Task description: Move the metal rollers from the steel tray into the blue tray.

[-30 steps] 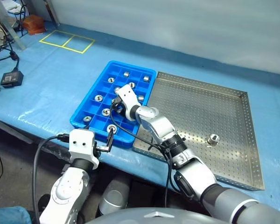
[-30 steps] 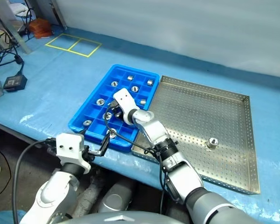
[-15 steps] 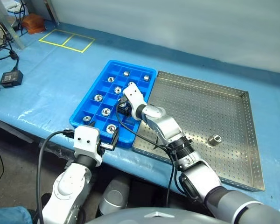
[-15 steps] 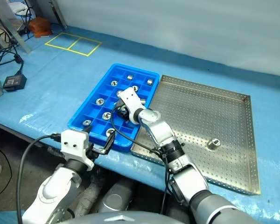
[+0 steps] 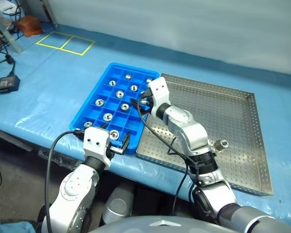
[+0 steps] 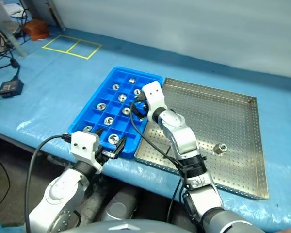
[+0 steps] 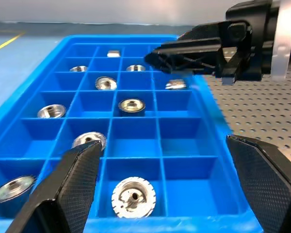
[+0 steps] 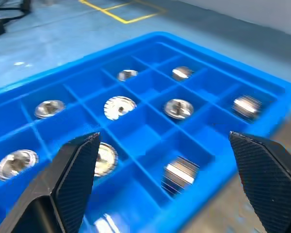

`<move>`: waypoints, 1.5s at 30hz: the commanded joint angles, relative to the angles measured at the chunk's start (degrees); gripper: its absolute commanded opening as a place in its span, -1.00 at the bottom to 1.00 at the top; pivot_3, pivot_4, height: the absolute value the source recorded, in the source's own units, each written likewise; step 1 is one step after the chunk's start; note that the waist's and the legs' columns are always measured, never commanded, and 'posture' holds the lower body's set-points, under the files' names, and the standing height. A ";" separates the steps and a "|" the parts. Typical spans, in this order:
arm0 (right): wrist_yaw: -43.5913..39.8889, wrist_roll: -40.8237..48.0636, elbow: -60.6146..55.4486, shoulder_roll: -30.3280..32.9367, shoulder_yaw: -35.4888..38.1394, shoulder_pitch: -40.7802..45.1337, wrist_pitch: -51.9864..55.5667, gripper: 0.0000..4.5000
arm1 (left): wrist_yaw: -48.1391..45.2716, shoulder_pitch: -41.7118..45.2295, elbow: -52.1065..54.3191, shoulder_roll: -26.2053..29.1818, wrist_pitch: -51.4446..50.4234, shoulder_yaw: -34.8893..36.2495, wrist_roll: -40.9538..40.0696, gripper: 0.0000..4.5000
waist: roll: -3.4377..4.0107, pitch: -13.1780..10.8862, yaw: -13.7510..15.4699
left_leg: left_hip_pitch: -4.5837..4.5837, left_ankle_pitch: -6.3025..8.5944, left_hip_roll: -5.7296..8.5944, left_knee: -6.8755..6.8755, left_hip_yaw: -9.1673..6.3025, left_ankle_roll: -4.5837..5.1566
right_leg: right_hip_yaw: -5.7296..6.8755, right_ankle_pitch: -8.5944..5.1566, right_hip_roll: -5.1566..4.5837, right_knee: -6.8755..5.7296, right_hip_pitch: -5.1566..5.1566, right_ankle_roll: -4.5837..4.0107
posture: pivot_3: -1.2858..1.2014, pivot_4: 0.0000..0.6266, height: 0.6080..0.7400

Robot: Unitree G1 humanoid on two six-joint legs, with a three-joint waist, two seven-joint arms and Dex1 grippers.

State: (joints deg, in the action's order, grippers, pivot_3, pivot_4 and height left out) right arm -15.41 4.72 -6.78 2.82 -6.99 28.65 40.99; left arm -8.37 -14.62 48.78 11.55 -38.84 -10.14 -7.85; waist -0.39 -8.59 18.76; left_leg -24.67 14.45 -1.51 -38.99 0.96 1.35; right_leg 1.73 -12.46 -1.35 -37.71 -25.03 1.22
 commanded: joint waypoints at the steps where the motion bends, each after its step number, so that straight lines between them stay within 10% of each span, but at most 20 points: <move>1: 2.92 -0.04 -7.99 1.59 3.57 -3.75 3.55 0.99 | -2.10 2.70 -1.11 0.64 -0.17 -0.95 -1.22 1.00 | 0.02 0.00 -1.74 | 0.01 0.00 0.00 -0.01 0.01 0.00 | -0.01 0.00 0.00 -0.01 0.01 0.00 | 0.22 -0.52 1.00; 16: 12.83 0.44 -20.79 -0.10 11.67 -19.70 11.90 0.99 | -7.58 9.90 -6.76 2.69 -0.63 -2.82 -3.51 1.00 | 0.08 -0.04 -16.46 | 0.67 -0.01 -0.10 0.00 -0.29 0.03 | -0.23 -0.14 0.03 -0.11 0.56 -0.27 | 0.11 -0.52 1.00; 45: 12.69 0.88 -13.86 -0.35 10.59 -20.18 9.59 0.99 | -6.80 9.99 -7.21 1.65 -0.17 -2.88 -2.90 1.00 | 0.01 -0.07 -16.99 | 0.91 0.01 -0.13 0.08 0.35 0.15 | -1.08 -0.03 0.04 -0.10 0.50 -0.04 | 0.15 -0.52 1.00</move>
State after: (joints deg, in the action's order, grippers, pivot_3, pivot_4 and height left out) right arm -2.60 5.10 -19.33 2.35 3.77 7.58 51.39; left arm -15.27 -4.70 40.06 13.56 -39.67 -12.95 -10.24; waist -0.38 -8.66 1.76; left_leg -23.76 14.46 -1.64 -38.91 1.32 1.49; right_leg 0.65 -12.49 -1.31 -37.81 -24.52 1.18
